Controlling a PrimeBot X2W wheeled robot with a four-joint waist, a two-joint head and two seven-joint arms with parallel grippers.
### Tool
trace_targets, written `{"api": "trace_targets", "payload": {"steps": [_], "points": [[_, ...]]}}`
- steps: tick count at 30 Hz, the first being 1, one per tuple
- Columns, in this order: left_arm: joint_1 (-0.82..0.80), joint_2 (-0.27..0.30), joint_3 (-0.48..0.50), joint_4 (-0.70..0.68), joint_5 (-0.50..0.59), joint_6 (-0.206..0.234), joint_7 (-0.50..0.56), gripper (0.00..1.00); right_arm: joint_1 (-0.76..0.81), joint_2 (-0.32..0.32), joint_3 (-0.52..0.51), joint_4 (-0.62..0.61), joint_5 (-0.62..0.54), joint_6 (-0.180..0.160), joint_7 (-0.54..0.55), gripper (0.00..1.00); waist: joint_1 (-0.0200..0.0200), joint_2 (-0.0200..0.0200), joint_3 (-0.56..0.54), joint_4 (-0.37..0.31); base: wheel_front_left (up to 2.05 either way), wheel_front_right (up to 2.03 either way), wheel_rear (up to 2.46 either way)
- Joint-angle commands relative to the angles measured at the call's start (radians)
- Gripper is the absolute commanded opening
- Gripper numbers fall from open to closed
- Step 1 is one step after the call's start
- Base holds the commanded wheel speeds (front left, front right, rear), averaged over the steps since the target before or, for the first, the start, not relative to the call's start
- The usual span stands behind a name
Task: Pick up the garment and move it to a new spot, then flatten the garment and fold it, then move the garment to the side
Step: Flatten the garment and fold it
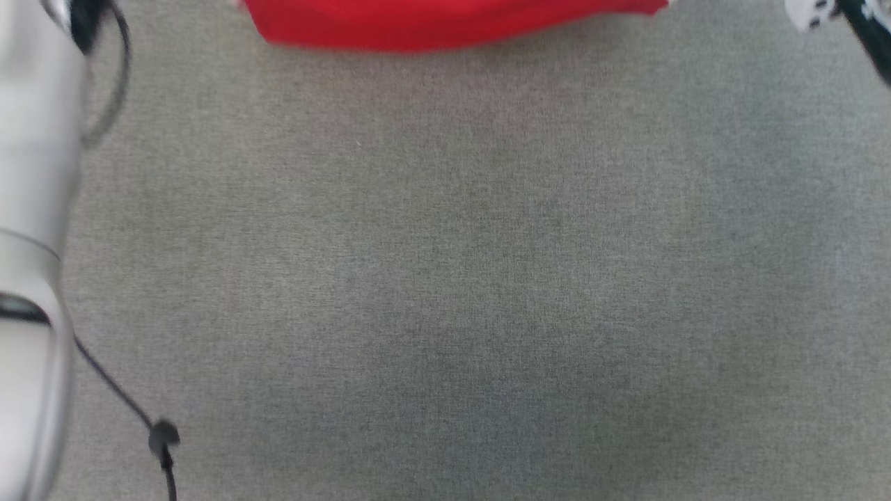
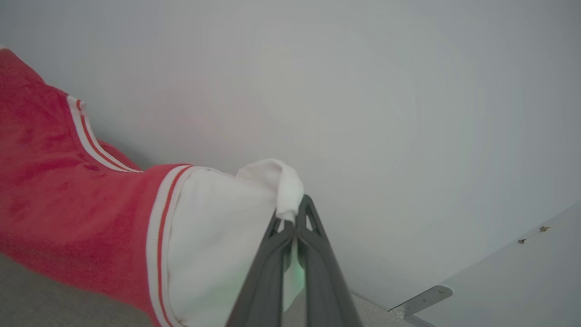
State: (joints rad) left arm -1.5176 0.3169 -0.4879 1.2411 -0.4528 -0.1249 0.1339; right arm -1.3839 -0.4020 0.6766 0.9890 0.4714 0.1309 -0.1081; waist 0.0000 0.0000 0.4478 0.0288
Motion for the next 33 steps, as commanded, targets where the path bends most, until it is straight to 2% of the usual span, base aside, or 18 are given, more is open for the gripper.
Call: {"api": "trace_targets", "payload": {"steps": [1,5,9,16,19,24,29,30,33], "points": [[0.036,-0.003,-0.017,0.003,-0.003,-0.005,0.036,0.0,0.032,-0.024,0.028,-0.032,0.046,0.0,0.025,0.0,0.0,0.0,-0.015,0.004,0.0,0.0,0.0],[0.149,-0.002,-0.053,-0.03,-0.059,-0.006,0.16,0.0,0.127,-0.113,0.124,-0.172,0.208,0.0,0.122,0.0,0.0,0.0,-0.041,0.006,0.0,0.0,0.0],[0.291,0.033,-0.091,-0.122,-0.127,-0.006,0.254,0.0,0.239,-0.212,0.195,-0.336,0.351,0.0,0.202,0.0,0.0,0.0,-0.062,0.002,0.0,0.0,0.0],[0.576,0.156,-0.103,-0.368,-0.213,0.001,0.338,0.0,0.445,-0.368,0.235,-0.576,0.535,0.0,0.299,0.0,0.0,0.0,-0.08,-0.009,0.0,0.0,0.0],[0.71,0.219,-0.093,-0.508,-0.236,0.048,0.379,0.0,0.526,-0.432,0.237,-0.644,0.581,0.0,0.325,0.0,0.0,0.0,-0.081,-0.011,0.0,0.0,0.0],[0.951,0.303,-0.071,-0.782,-0.281,0.175,0.459,0.0,0.654,-0.5,0.231,-0.714,0.648,0.0,0.346,0.0,0.0,0.0,-0.082,-0.015,0.0,0.0,0.0],[1.175,0.361,-0.053,-1.038,-0.332,0.316,0.525,0.0,0.768,-0.536,0.221,-0.741,0.69,0.0,0.368,0.0,0.0,0.0,-0.083,-0.025,0.0,0.0,0.0],[1.175,0.361,-0.053,-1.038,-0.332,0.316,0.525,0.0,0.768,-0.536,0.221,-0.741,0.69,0.0,0.368,0.0,0.0,0.0,-0.083,-0.025,0.0,0.0,0.0],[1.282,0.395,-0.045,-1.149,-0.344,0.39,0.558,0.0,0.834,-0.551,0.226,-0.75,0.705,-0.001,0.393,0.0,0.0,0.0,-0.086,-0.028,0.0,0.0,0.0]]}}
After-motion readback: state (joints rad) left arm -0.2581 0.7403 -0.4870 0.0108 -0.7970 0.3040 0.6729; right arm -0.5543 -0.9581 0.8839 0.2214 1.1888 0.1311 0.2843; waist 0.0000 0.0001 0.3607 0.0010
